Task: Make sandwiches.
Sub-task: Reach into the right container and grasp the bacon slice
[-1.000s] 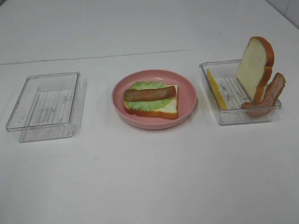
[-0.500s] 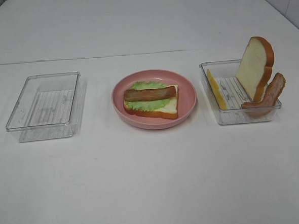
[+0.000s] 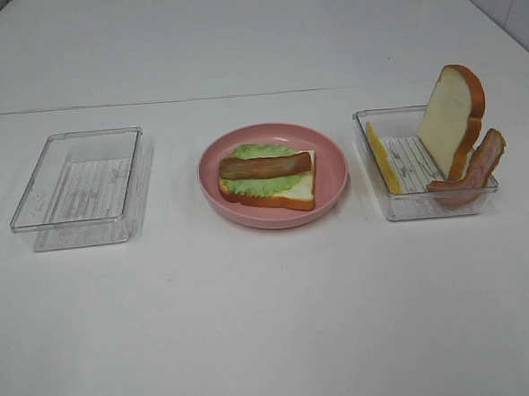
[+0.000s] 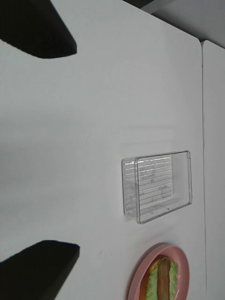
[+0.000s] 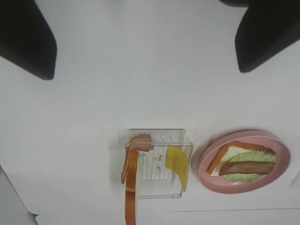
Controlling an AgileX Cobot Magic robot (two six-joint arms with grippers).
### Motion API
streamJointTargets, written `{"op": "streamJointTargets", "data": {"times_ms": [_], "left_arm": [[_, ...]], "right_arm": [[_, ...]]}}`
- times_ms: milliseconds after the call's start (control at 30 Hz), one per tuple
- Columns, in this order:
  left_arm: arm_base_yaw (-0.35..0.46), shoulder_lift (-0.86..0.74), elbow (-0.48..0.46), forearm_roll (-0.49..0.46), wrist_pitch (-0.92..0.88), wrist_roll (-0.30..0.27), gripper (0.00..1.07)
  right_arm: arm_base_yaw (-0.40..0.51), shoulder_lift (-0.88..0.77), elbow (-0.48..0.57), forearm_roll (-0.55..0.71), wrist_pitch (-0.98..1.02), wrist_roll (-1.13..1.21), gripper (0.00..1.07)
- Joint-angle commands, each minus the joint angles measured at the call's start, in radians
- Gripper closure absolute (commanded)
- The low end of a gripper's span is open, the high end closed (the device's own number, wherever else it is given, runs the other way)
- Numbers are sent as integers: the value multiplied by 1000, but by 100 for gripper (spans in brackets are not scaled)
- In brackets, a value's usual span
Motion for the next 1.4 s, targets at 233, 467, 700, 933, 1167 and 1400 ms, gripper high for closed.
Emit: {"op": "streamJointTargets", "data": {"times_ms": [233,467,700,933,1167,1400], "left_arm": [[-5,-20,6,1,1,-9,9],[-5,-20,6,1,1,-9,9],[-5,-20,6,1,1,-9,9],[-5,-20,6,1,1,-9,9],[-5,-20,6,1,1,-9,9],[-5,-20,6,1,1,-9,9]], "right_arm": [[-2,96,-10,-4,-6,-6,9],[-2,432,-84,19,-52,52,9],[-2,844,-264,38,-131,34,9],[-2,1131,-415,42,-228,34,9],[-2,1401,-579,41,-215,31,9],[-2,1523,-677,36,-189,24,9]]}}
